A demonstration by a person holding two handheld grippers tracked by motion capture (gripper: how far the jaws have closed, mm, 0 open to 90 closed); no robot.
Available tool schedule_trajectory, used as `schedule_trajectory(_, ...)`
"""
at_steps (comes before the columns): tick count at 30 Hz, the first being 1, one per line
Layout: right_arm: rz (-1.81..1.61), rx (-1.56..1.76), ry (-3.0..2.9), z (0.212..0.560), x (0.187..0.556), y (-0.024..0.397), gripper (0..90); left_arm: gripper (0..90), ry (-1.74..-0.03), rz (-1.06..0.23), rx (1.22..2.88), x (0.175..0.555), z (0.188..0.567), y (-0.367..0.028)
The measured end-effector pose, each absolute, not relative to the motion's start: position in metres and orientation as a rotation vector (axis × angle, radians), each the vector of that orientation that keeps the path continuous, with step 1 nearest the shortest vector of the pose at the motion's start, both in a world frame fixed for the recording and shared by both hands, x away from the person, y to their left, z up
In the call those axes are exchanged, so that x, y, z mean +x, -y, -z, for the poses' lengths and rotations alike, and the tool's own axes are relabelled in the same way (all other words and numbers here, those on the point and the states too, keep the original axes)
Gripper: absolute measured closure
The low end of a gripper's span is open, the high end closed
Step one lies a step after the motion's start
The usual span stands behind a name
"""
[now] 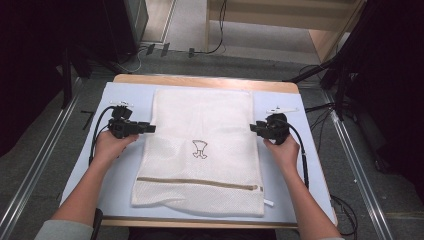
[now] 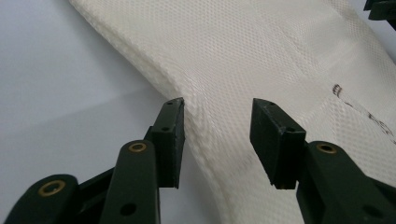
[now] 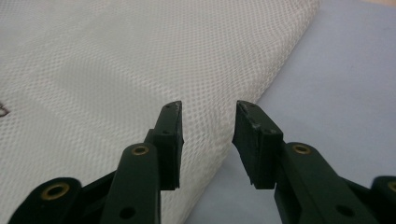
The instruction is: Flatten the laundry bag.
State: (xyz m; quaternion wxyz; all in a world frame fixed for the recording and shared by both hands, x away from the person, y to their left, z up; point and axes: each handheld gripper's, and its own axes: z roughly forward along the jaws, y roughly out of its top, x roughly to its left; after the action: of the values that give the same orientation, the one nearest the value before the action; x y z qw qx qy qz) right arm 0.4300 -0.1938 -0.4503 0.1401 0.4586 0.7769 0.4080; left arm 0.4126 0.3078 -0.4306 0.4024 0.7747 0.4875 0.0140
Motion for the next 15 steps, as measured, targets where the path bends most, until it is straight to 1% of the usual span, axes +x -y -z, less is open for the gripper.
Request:
schedule_trajectory(4, -1.214, 1.297, -2.254, 0.445, 0.401, 0.196, 59.0, 53.0, -1.237, -0.018, 1.975, 0.393, 0.434, -0.311)
schedule_trajectory(6, -1.221, 1.268, -2.268, 0.448, 0.382, 0.196, 58.9, 52.7, -1.241, -0.031, 1.996, 0.386, 0.436, -0.310)
schedule_trajectory(10, -1.195, 1.226, -2.298, 0.455, 0.359, 0.193, 57.0, 51.7, -1.254, -0.021, 2.000, 0.373, 0.441, -0.311)
schedule_trajectory(12, -1.192, 1.226, -2.313, 0.457, 0.354, 0.192, 55.1, 51.7, -1.267, -0.001, 2.026, 0.370, 0.446, -0.309)
schedule_trajectory(15, -1.159, 1.250, -2.341, 0.463, 0.353, 0.190, 56.3, 56.3, -1.272, 0.029, 2.055, 0.371, 0.451, -0.304)
